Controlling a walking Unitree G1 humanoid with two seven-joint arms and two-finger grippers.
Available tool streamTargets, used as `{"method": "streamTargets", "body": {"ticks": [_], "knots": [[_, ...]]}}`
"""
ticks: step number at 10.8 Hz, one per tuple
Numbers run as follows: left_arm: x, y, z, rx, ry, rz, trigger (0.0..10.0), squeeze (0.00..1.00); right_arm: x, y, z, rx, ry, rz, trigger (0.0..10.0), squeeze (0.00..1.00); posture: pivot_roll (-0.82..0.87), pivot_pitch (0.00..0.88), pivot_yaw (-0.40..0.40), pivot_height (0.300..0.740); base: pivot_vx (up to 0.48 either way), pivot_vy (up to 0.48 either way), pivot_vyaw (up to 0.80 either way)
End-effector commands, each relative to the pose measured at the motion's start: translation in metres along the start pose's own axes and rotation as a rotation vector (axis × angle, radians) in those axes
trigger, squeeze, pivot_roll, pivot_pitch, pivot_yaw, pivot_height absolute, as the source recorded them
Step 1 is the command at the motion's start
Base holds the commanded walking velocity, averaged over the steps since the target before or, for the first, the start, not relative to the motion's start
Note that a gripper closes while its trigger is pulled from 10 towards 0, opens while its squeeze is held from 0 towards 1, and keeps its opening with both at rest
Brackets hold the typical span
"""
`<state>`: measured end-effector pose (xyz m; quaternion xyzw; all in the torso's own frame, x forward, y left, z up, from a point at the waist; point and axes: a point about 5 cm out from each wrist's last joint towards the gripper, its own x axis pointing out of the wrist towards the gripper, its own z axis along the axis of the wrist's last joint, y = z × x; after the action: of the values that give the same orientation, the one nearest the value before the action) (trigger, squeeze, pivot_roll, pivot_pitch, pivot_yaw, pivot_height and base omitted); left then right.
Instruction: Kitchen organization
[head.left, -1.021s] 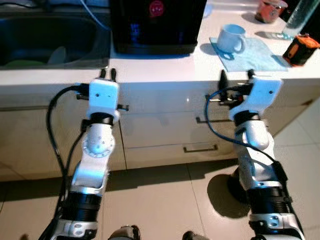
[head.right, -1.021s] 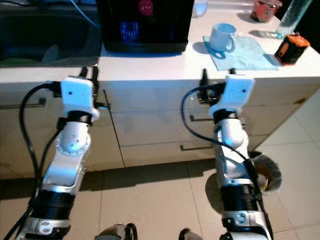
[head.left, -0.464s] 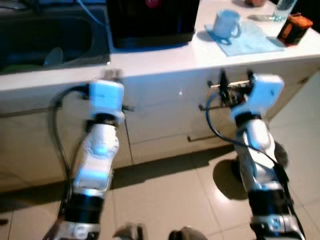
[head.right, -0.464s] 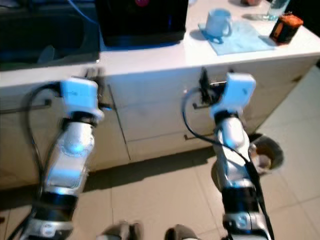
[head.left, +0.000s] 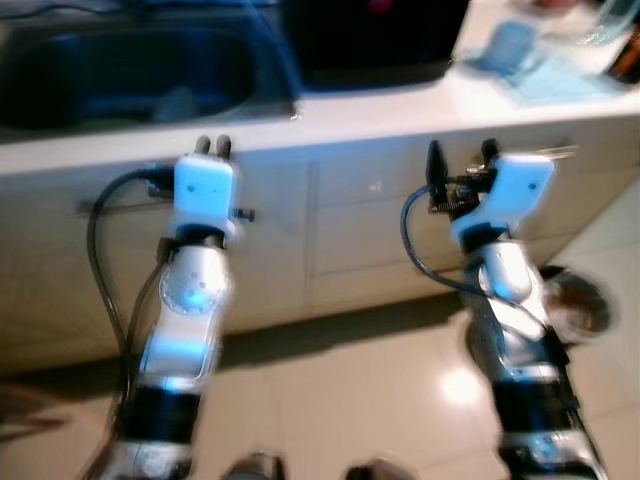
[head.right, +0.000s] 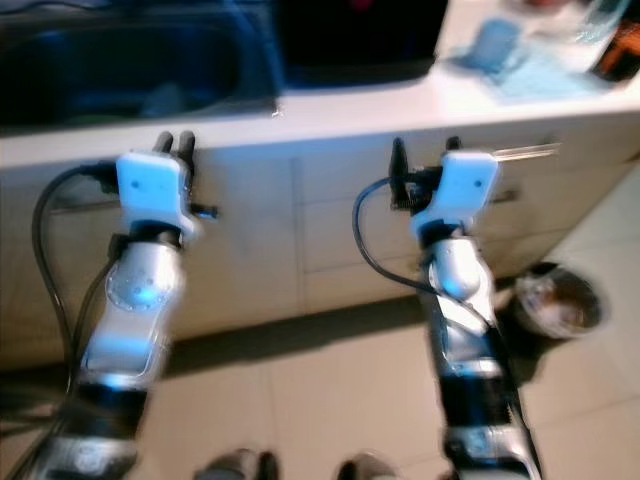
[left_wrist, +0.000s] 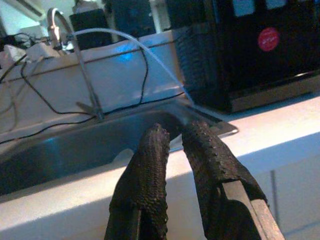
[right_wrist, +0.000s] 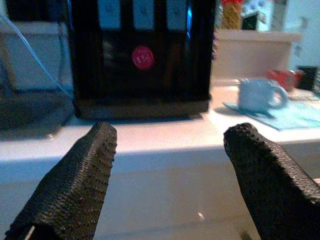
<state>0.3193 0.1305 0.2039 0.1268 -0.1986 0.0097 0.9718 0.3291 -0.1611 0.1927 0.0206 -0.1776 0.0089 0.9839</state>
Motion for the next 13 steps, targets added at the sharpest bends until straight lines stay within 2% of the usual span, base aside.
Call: {"method": "streamTargets", "body": {"ticks": [1,5,7,12,13], "knots": [[0.0012,0.0044,0.0019,0.009,-0.007,0.005,10.0,0.0,0.0018,0.003,0.0049,-0.003,-0.015,0.01,10.0,0.0,0.04,0.137,-0.03,0.74,0.0,0.439,0.7],[0.0008,0.0051,0.0004,0.01,0.003,0.007,10.0,0.0,0.0023,0.0027,0.0031,0.0,-0.004,0.008,10.0,0.0,0.04,0.146,-0.032,0.74,0.0,0.427,0.0],[0.0006,0.0052,0.0004,0.011,0.004,0.008,10.0,0.0,0.0022,0.0036,0.0027,-0.001,-0.001,0.012,10.0,0.0,0.05,0.149,-0.032,0.74,0.0,0.409,0.62],[-0.0014,0.0036,0.0008,0.011,-0.006,-0.003,10.0,0.0,0.0016,0.0028,0.0006,0.0,0.01,0.007,10.0,0.0,0.04,0.153,-0.032,0.74,0.0,0.0,0.61],[-0.0022,0.0027,-0.0012,0.017,0.008,-0.008,10.0,0.0,0.001,0.0014,-0.0006,0.006,0.017,-0.004,10.0,0.0,0.04,0.154,-0.03,0.74,0.0,0.0,0.0]]}}
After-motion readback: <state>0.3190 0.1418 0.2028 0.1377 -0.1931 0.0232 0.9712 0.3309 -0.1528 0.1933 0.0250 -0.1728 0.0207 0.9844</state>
